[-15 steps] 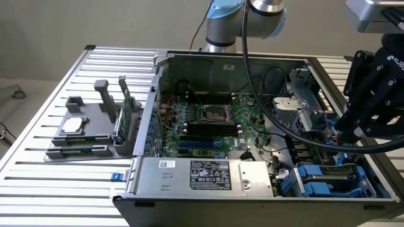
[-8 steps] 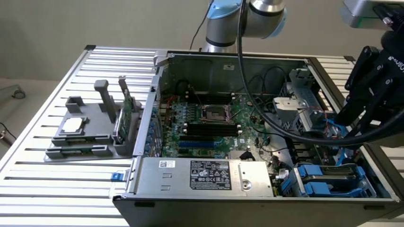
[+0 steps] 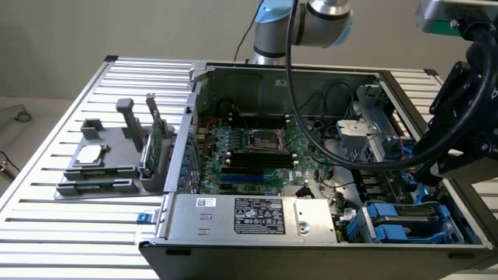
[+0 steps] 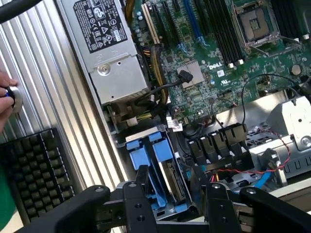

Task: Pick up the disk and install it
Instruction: 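Insert the first disk wire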

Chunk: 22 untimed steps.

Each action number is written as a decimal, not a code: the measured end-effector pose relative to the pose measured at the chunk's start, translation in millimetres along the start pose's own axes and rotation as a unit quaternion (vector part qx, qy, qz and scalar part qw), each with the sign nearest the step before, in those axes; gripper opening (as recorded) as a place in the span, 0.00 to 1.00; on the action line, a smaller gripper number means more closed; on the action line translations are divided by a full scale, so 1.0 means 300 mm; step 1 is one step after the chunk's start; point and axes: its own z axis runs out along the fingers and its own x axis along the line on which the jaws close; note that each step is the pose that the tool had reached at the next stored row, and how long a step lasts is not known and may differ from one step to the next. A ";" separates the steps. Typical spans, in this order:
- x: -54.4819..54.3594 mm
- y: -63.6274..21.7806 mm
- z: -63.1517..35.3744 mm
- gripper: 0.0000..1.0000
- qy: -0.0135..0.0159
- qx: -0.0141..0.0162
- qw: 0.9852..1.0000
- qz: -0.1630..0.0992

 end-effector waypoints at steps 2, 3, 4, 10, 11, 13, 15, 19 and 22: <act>0.000 0.000 0.005 0.48 -0.001 0.000 1.000 0.019; 0.000 0.000 0.007 0.48 -0.001 0.000 1.000 0.028; 0.000 0.000 0.009 0.48 -0.001 0.000 0.999 0.037; 0.000 -0.001 0.029 0.48 -0.003 0.000 0.996 0.091; 0.000 -0.001 0.034 0.48 -0.003 0.000 0.995 0.100; 0.000 -0.001 0.042 0.48 -0.004 0.001 0.993 0.118; 0.000 -0.002 0.050 0.48 -0.004 0.001 0.991 0.136; 0.000 -0.002 0.067 0.46 -0.005 0.001 0.985 0.173; 0.000 -0.002 0.078 0.40 -0.006 0.001 0.980 0.199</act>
